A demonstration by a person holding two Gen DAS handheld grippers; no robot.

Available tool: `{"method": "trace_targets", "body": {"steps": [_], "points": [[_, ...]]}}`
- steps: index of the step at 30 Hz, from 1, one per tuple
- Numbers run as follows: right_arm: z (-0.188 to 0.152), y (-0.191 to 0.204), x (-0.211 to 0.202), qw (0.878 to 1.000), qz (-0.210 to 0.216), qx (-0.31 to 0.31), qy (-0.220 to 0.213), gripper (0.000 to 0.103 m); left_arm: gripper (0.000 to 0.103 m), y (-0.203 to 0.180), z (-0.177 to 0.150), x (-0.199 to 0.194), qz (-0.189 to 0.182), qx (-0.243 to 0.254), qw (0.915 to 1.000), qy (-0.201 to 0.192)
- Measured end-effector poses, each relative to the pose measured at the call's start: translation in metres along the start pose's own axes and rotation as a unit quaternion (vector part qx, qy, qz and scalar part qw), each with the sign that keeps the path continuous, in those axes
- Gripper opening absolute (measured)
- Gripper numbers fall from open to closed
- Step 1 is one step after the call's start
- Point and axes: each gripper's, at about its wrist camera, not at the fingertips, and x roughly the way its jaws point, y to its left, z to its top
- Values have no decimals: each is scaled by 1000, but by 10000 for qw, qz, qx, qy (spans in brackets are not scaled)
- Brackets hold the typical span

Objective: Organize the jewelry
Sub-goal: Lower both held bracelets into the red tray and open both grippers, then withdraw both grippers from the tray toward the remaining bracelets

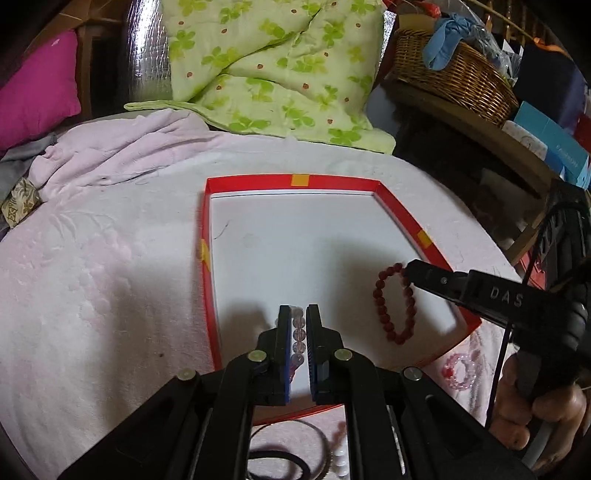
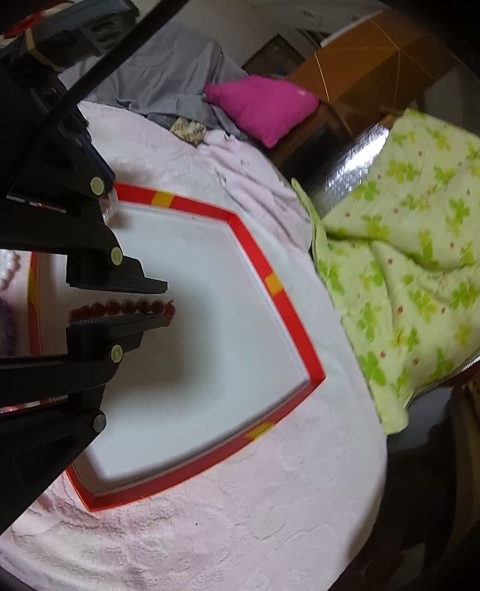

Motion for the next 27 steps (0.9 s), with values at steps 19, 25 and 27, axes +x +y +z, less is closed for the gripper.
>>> {"method": "trace_targets", "body": {"steps": [19,25,27], "points": [[-26,-18,-97,9986,-231,21,-468,61,76,7,-49,-79,1128,48,9916,-639],[-65,-3,-126,9953,-581,-621,-470,61,77,3,-83,-91,1451,170,9888,-300],[-83,2,-132,9931,-728,-839,-381,61,77,1,-88,-98,1554,260,9868,-374]]}}
